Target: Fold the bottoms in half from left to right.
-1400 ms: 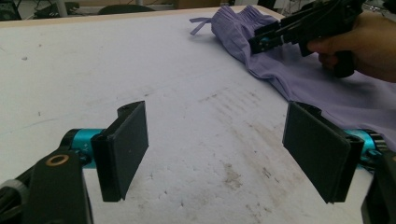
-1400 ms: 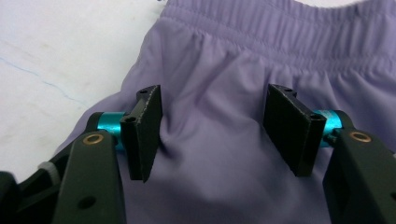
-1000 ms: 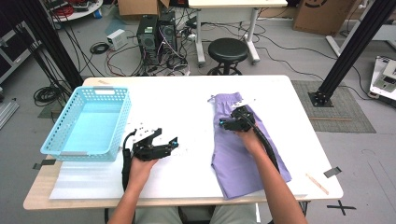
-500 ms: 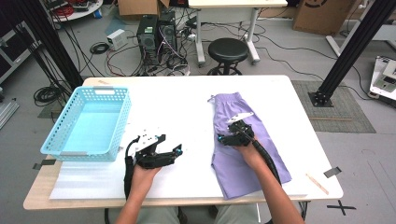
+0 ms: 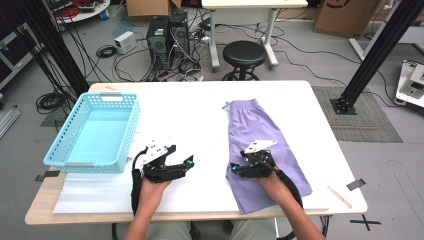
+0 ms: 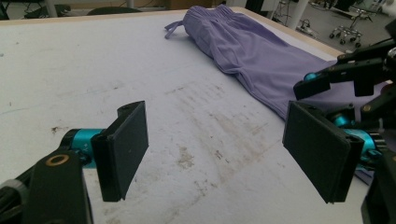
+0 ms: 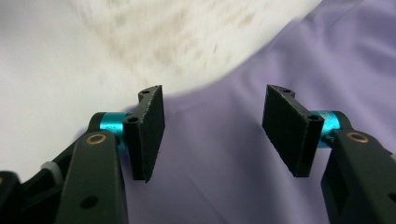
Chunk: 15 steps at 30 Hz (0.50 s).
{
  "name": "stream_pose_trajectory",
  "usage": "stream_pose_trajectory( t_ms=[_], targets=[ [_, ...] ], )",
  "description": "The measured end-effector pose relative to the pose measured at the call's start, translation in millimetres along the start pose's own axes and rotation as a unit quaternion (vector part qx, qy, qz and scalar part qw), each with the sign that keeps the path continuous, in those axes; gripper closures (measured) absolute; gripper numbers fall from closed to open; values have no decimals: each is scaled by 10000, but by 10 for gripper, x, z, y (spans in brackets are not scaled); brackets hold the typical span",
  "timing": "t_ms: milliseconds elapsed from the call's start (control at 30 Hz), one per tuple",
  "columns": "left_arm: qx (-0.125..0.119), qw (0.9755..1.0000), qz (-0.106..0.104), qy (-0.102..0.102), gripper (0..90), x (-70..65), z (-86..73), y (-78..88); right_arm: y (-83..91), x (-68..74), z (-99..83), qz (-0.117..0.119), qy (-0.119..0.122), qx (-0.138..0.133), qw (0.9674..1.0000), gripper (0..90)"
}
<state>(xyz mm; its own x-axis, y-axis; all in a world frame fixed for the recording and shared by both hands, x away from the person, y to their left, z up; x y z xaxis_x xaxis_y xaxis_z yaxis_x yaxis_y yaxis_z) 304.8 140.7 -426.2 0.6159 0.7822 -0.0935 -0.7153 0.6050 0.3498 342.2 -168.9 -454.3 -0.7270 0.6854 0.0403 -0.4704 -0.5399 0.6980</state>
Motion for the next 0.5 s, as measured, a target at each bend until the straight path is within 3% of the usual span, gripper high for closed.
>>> stream_pose_trajectory(
  t_ms=[267, 400, 500],
  targets=[
    [36, 10000, -32, -27, 225, -23, 6, -47, 119, 122, -35, 254, 99, -108, 9996, 389],
    [23, 10000, -56, -32, 224, -41, 17, -66, 98, 214, -114, 195, 312, 106, 9993, 389],
    [36, 10000, -67, -41, 224, -49, 20, -80, 159, 194, -126, 292, 142, -74, 9994, 389]
  ],
)
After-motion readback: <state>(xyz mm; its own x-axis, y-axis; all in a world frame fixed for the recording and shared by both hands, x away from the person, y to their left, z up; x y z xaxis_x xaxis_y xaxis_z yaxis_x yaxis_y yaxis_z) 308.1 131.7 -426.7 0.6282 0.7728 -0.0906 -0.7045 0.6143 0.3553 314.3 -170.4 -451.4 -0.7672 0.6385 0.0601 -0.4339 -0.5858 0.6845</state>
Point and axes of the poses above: each handheld gripper's, and its own axes: y roughly backward along the jaws, z roughly out of its top, x roughly to its left, the point moved 1 cm from there along -y, roughly forward along the jaws, and after that the axes turned 4 degrees about -y, right-handed, at the moved point
